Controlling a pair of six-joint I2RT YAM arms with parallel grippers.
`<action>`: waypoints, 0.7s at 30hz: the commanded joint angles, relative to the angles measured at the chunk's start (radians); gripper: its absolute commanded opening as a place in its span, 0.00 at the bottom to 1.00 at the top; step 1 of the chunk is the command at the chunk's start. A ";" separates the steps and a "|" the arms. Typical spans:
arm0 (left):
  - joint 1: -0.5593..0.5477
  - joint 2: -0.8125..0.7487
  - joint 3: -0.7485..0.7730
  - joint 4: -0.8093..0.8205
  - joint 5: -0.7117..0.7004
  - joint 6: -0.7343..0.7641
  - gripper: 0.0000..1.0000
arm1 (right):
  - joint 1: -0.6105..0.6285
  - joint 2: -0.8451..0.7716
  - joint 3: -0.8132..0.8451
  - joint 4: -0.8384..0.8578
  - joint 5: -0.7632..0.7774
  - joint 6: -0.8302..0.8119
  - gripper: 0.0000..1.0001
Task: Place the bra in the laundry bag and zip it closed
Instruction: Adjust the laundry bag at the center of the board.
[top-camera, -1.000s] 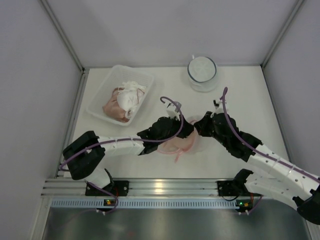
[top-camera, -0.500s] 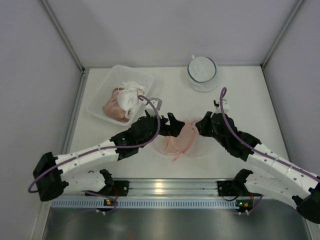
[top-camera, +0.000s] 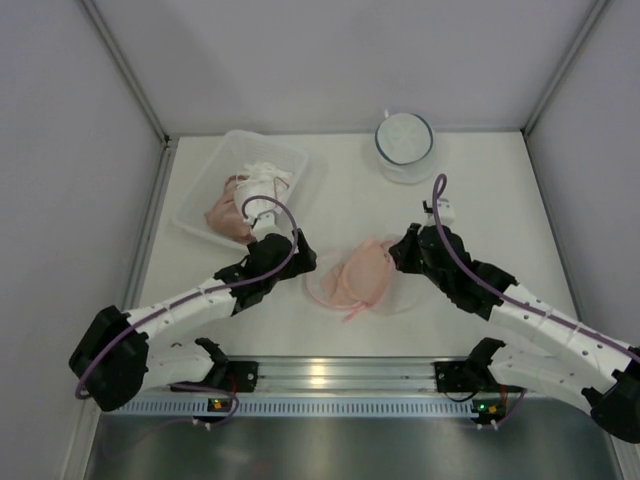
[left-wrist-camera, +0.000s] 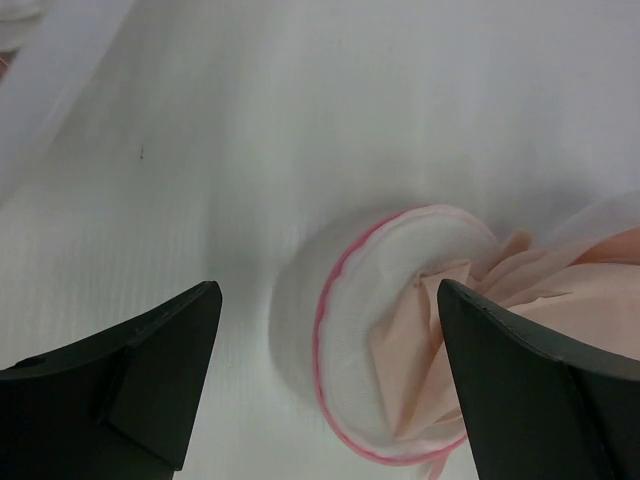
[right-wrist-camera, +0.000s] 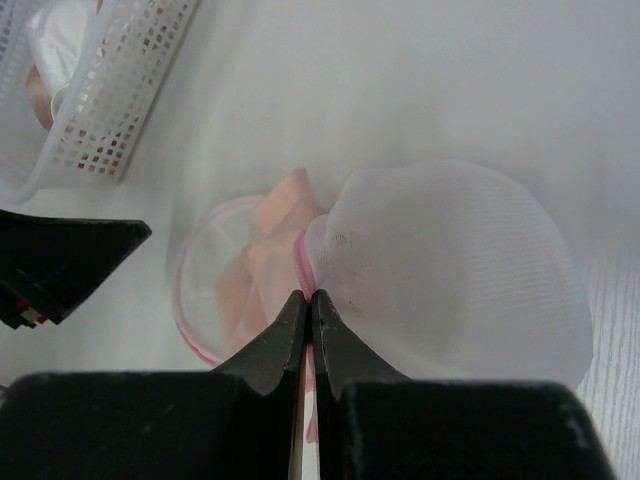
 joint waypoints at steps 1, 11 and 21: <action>0.001 0.071 0.019 0.033 0.055 -0.036 0.95 | 0.009 0.002 0.030 0.053 -0.001 -0.021 0.00; 0.007 0.223 -0.003 0.150 0.102 -0.065 0.83 | 0.008 0.002 0.041 0.046 0.013 -0.038 0.00; 0.008 0.272 0.045 0.195 0.248 -0.043 0.00 | 0.009 -0.009 0.038 0.034 0.054 -0.041 0.00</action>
